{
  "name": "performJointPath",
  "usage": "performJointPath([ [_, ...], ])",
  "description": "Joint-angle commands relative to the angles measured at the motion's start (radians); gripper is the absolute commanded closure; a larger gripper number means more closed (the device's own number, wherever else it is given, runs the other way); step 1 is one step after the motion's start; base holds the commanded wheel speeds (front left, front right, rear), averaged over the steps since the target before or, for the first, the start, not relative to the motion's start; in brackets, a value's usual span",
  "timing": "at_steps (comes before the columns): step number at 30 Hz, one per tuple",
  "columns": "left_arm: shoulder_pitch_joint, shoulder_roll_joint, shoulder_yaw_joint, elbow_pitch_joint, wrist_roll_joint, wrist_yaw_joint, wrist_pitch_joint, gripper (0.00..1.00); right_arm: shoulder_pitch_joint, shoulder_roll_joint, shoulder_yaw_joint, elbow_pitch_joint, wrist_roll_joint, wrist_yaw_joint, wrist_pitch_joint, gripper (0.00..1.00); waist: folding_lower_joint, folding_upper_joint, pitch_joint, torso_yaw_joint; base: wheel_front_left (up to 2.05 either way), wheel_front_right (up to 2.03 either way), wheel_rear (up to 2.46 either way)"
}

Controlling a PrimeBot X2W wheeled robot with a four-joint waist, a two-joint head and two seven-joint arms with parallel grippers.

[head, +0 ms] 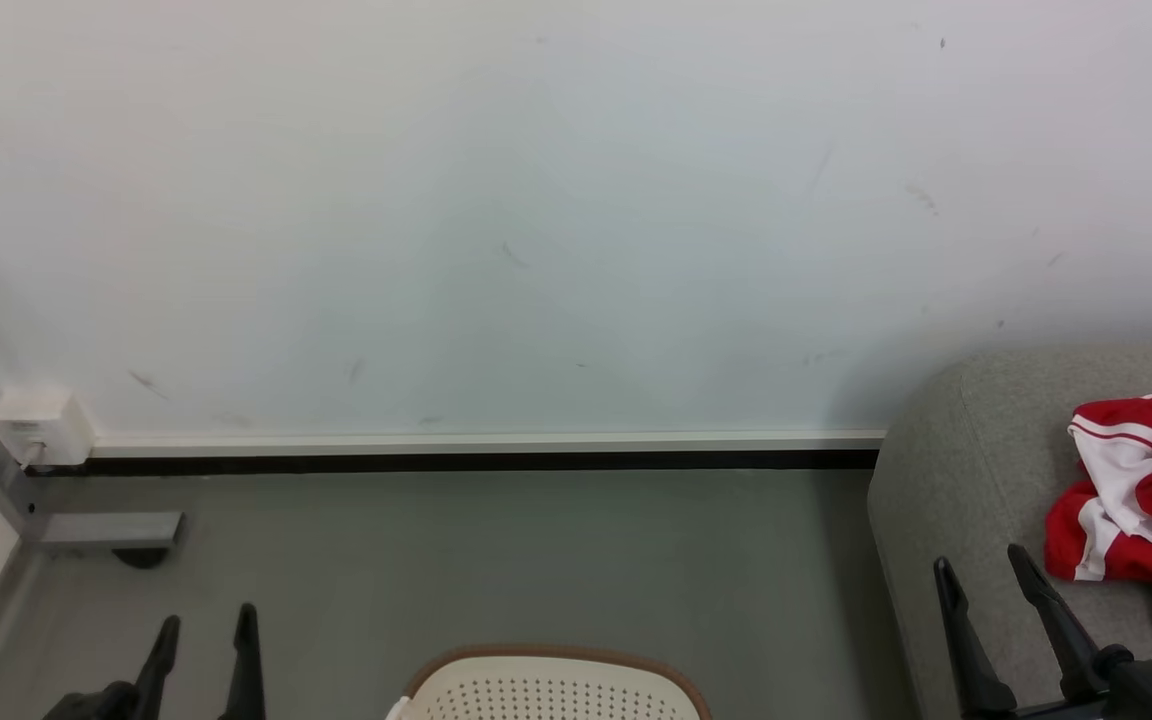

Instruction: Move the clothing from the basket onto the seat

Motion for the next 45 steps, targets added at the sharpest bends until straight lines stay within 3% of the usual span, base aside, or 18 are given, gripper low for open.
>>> performJointPath([
  [1, -0.001, -0.003, 0.004, 0.0, 0.0, -0.005, 0.0, 1.0, 0.0, 0.001, 0.001, 0.002, 0.002, 0.0, 0.0, 1.0, 0.0, 0.0, 0.0, -0.001, 0.0, 0.0, 0.0],
  [6, 0.013, -0.018, 0.001, 0.034, -0.004, -0.006, 0.002, 1.0, 0.018, 0.005, 0.009, 0.032, 0.006, 0.0, 0.003, 1.0, 0.0, 0.0, 0.001, -0.002, 0.0, 0.0, 0.0],
  [24, -0.016, -0.026, 0.001, 0.004, -0.336, -0.014, 0.093, 1.0, -0.012, 0.023, -0.048, 0.04, 0.316, 0.0, 0.086, 1.0, 0.0, 0.0, 0.012, -0.006, 0.0, 0.0, 0.0],
  [45, -0.04, -0.032, -0.003, -0.029, -0.648, -0.022, 0.173, 1.0, -0.039, 0.042, -0.103, 0.048, 0.604, -0.001, 0.164, 1.0, 0.0, 0.0, 0.025, -0.011, 0.0, 0.0, 0.0],
])
